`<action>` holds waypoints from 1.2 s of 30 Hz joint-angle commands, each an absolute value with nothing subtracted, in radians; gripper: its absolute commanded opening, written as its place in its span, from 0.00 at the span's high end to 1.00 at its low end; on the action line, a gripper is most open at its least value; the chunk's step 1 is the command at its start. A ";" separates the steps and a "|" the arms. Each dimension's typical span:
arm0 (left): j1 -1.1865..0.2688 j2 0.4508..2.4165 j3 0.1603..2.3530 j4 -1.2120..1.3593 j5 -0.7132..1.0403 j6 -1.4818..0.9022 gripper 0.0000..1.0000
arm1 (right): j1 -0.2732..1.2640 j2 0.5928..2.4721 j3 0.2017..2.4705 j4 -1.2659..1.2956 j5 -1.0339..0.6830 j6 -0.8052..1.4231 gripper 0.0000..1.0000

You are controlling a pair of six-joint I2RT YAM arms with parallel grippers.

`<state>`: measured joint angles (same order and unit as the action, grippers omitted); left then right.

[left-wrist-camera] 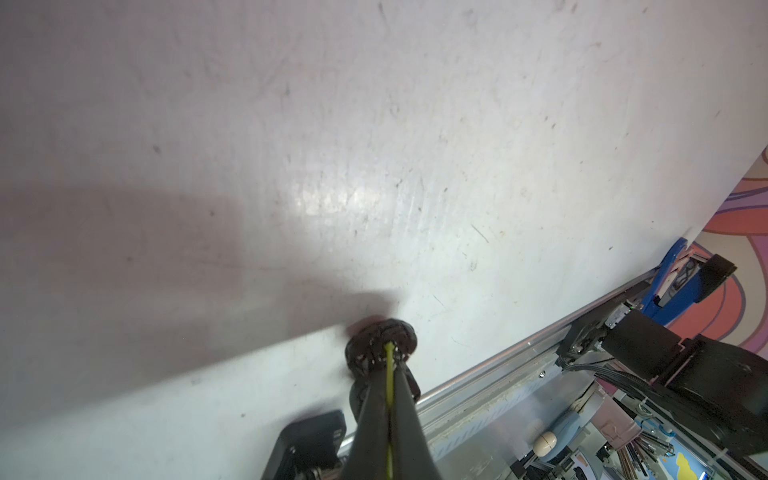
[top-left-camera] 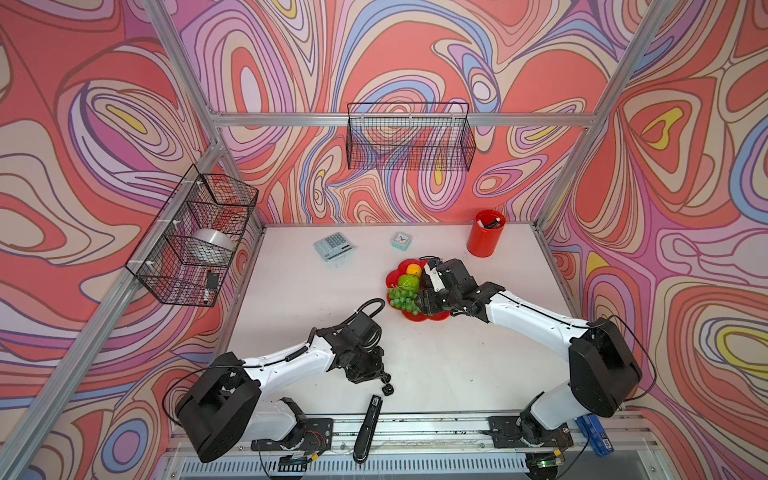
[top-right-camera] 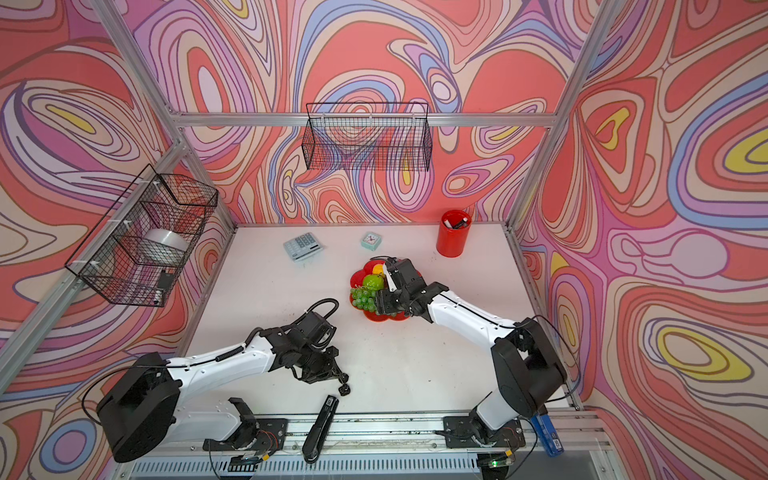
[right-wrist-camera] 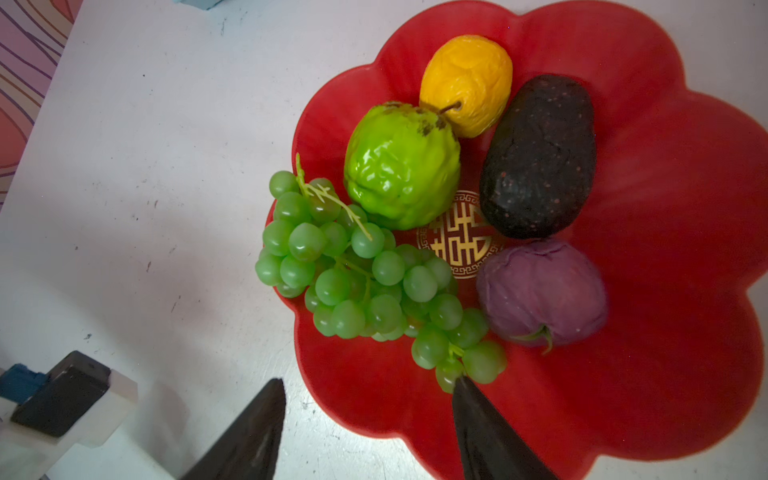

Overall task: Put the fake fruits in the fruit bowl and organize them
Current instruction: 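Lift the cherries with the left gripper and carry them into the red bowl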

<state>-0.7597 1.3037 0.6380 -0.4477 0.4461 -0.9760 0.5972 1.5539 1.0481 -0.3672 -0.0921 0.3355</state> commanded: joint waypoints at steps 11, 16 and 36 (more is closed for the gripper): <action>-0.757 1.403 1.104 -0.675 0.401 -0.762 1.00 | 0.334 1.412 1.073 -0.467 -0.149 0.298 0.32; -0.726 1.555 1.282 -0.631 0.398 -0.710 1.00 | 0.297 1.434 1.119 -0.497 -0.161 0.264 0.32; -0.669 2.159 1.989 -0.730 0.206 -0.627 1.00 | 0.267 1.381 1.016 -0.459 -0.160 0.258 0.31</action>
